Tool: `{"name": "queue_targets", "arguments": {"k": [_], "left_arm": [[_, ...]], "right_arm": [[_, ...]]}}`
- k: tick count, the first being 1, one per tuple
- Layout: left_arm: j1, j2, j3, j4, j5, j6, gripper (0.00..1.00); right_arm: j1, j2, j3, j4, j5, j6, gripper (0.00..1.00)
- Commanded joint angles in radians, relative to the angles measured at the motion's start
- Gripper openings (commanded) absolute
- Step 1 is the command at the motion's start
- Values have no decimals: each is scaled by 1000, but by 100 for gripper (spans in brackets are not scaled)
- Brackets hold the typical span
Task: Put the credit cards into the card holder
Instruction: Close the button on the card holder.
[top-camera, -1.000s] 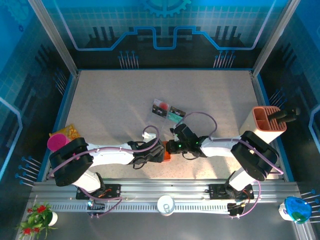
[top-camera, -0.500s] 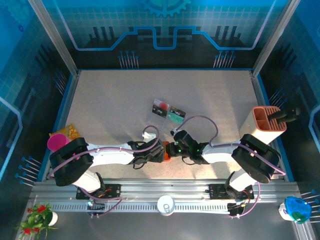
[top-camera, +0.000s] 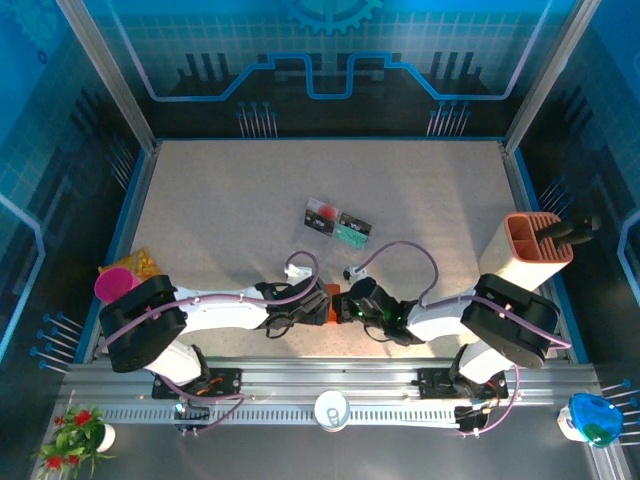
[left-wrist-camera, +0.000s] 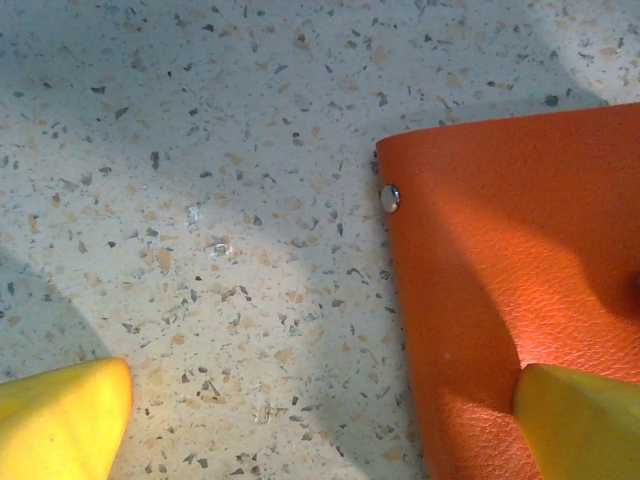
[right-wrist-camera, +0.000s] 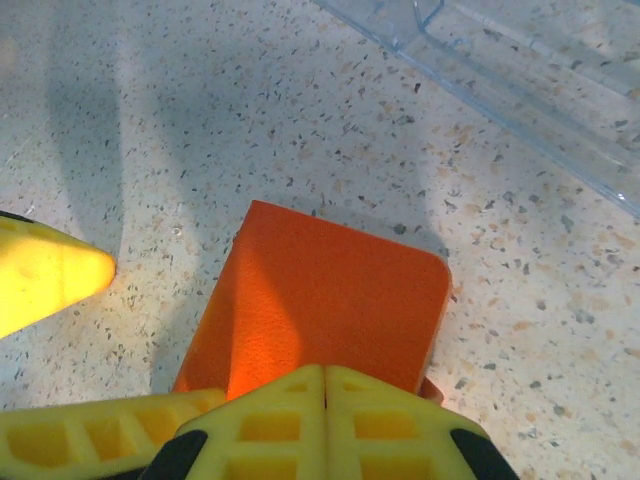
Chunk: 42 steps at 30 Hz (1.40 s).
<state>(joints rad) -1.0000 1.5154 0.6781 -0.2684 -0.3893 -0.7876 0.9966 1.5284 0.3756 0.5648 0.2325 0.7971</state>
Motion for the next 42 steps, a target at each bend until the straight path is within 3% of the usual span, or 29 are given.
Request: {"name": "queue_targets", "arguments": {"k": [1,14,25,31,42], "left_arm": [[-12,63,-54,-18,91,-27,99],[-12,47,-56,-15,95,-33,99],[-13,32,-57,-5,96,-35,99],[-12,24,-54,9,95,-36,99],[-12,-39,-29,-24,67,-26,99]], "right_arm": [[65,44,-90,-160,-67,9,0],[85,148,-59,-136,-74,56,0],[31,72,48,-275,-132,13,0],[-23,7,105,-363,-184,-10,12],[-144,-191,187,-477,-283,-20,42]]}}
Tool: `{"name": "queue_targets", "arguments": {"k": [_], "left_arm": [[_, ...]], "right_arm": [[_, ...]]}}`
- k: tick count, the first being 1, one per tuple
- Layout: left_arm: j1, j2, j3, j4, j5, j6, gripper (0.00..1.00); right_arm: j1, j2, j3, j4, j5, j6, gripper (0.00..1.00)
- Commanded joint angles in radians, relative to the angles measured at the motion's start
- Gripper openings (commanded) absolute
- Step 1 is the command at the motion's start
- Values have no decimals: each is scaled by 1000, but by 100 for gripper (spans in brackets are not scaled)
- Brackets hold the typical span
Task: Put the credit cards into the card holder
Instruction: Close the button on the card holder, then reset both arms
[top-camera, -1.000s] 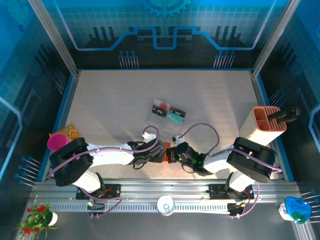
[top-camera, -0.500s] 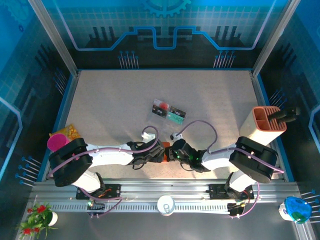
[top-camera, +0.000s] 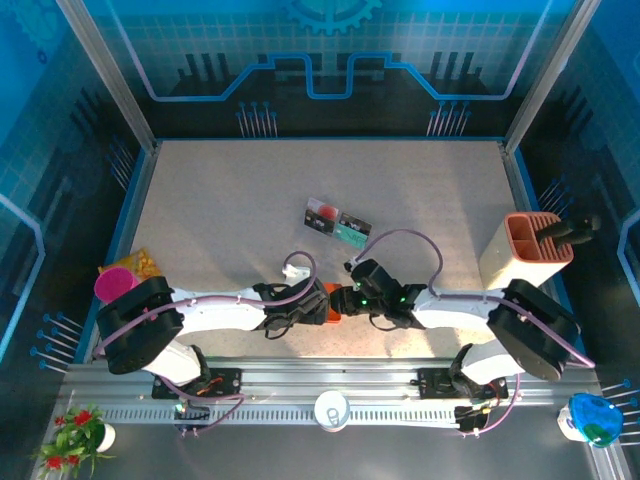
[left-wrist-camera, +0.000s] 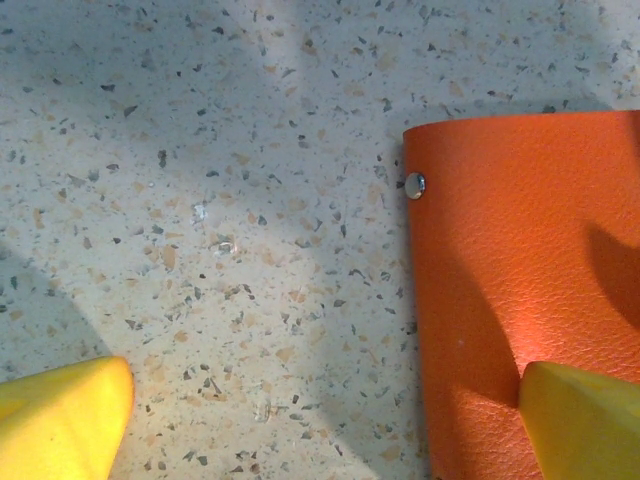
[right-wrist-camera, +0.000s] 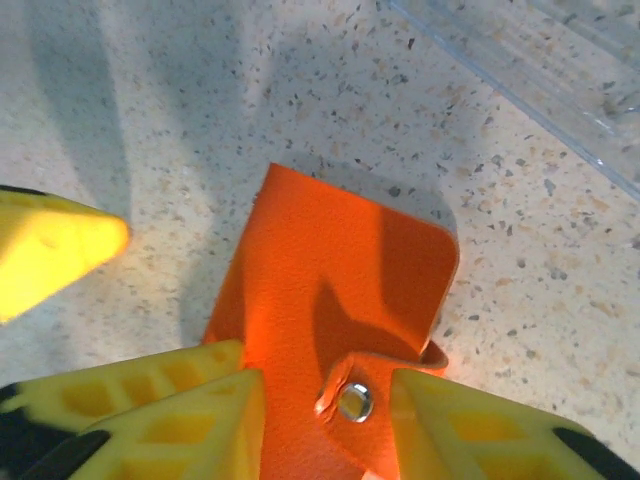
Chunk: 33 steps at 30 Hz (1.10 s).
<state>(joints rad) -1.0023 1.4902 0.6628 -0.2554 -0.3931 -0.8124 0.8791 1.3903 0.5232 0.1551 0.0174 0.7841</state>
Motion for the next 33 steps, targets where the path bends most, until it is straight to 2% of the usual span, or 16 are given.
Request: {"name": "queue_targets", "arguments": {"k": [1,8,12,18,22,26,30,33], "left_arm": [[-10,-26,-14,-45,64,1,99],[-8,-165,-64,-45,-15,15,99],[-6,-277,-103,-52,-119,11,99],[10,-513,-190,-42,-254,35,99],[74,-676,-194,-98,-344,110,99],[172,-829,-175,-79,-462,276,99],[288,-944,-203,164,-497,571,99],[395,-948,-214,321,-463,717,99]], "right_arm": [[-38,-75,40,-74,-75,-5,45],[-97,-240,-3,-154,-71,-19,53],[-132,-375,-64,-223,-50,-36,59],[-171,-649,-148,-416,49,-81,70],[-208,-833,-147,-578,166,-107,81],[-233,-922,-98,-699,329,-132,99],[-254,-889,-18,-741,472,-184,100],[-282,-786,39,-732,519,-250,100]]}}
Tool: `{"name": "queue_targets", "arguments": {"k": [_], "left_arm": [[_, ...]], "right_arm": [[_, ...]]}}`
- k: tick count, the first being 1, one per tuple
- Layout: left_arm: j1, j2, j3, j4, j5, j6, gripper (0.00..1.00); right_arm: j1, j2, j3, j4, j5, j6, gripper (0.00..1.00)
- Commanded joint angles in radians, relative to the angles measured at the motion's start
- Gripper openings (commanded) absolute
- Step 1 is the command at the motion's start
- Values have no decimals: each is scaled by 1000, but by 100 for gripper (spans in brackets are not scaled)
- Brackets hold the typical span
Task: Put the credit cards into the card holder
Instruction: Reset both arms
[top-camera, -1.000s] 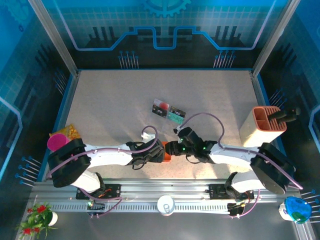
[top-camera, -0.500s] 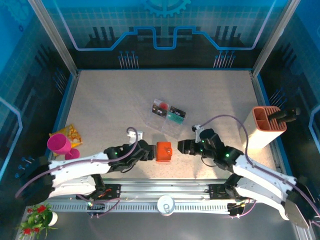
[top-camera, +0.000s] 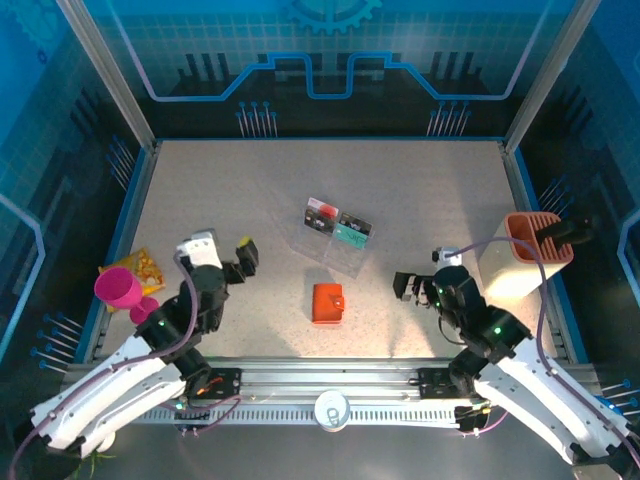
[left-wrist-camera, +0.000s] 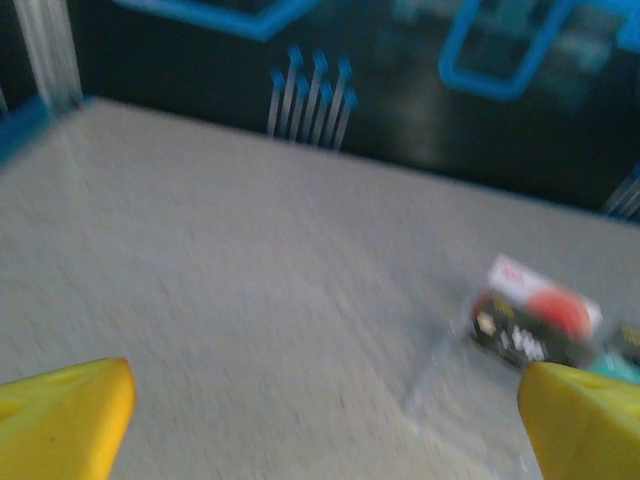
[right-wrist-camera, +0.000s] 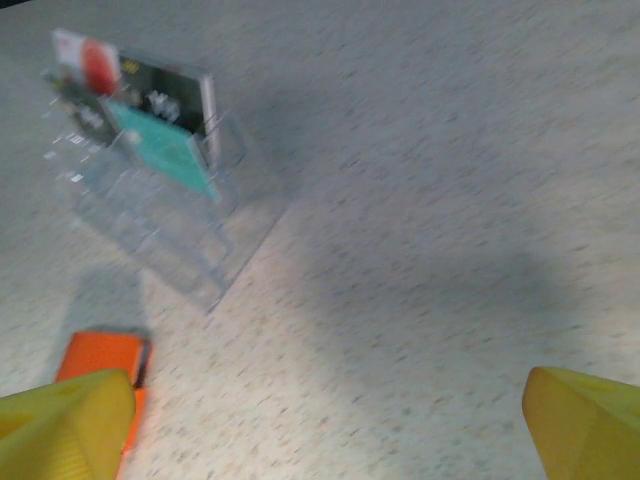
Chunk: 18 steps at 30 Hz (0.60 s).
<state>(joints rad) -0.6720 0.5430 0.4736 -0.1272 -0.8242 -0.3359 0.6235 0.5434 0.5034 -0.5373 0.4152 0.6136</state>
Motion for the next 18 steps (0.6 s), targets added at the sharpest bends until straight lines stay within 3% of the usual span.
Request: {"name": "queue_targets", "arguments": {"k": [1,8,13,18], "left_arm": [[102,16,-23,231,-19,274,99],[306,203,-31,382,106,343,99],[408,317,-148,560,173,315,99],[498,491,-155,650,220,248,99]], "right_arm": [[-37,99,77,-26,121,-114,100],[-106,274,127,145,134,-295,100],[-190,355,92,294,164,-396,100],[-320,442,27,445,181,-427,100]]}}
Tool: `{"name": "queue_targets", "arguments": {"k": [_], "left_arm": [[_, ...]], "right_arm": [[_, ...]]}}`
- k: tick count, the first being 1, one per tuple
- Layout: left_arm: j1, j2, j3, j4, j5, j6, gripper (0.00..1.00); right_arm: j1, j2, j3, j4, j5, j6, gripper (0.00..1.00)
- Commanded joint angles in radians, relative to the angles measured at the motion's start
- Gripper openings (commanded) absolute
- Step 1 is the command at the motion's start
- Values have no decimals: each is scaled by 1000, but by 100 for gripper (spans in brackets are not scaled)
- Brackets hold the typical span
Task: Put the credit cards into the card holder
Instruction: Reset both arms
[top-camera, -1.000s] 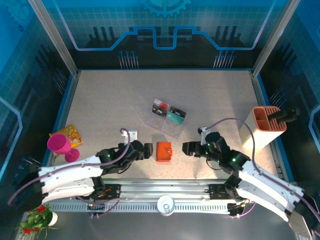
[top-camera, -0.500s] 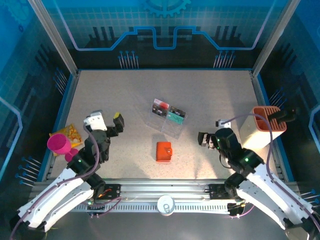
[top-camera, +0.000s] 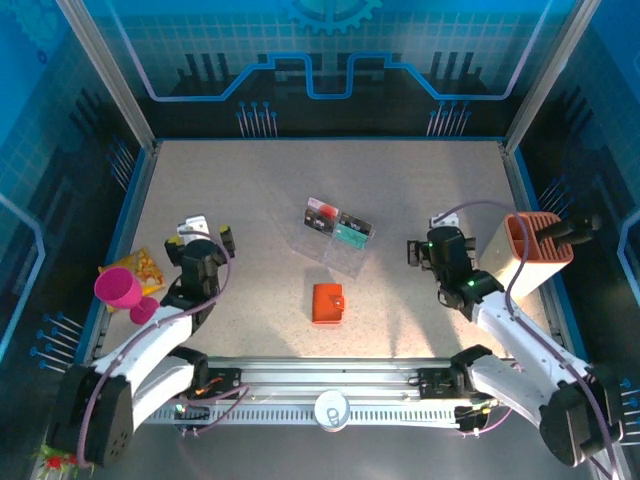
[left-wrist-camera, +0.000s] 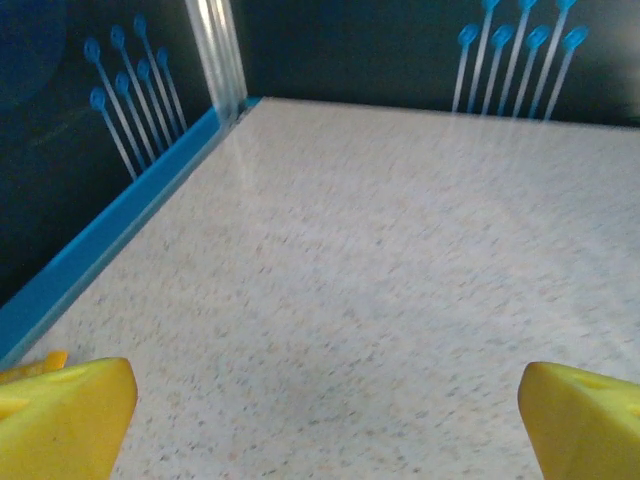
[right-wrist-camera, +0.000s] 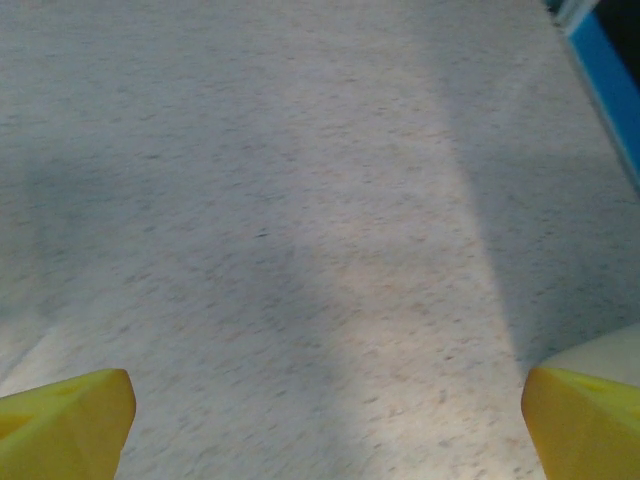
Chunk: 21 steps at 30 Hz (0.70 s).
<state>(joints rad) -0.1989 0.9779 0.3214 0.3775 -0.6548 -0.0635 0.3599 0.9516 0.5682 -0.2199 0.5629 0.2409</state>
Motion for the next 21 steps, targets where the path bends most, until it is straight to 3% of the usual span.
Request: {"name": "queue_targets", "arguments": {"k": [1,7,11,21], "left_arm": [[28,98,-3,180,49,-7,99],[32,312,-38,453,108,84,99],[33,377,-35,552,186,122,99],[63,504,-10,627,382,161,99]], "right_arm": [[-82,56,-40,146,25,-46,100],[-128,186,-81,400,-3,-149,100],[-145,272,-106,565,-34,-214,100],[-175,403,-212,1010,-141,-315,100]]}}
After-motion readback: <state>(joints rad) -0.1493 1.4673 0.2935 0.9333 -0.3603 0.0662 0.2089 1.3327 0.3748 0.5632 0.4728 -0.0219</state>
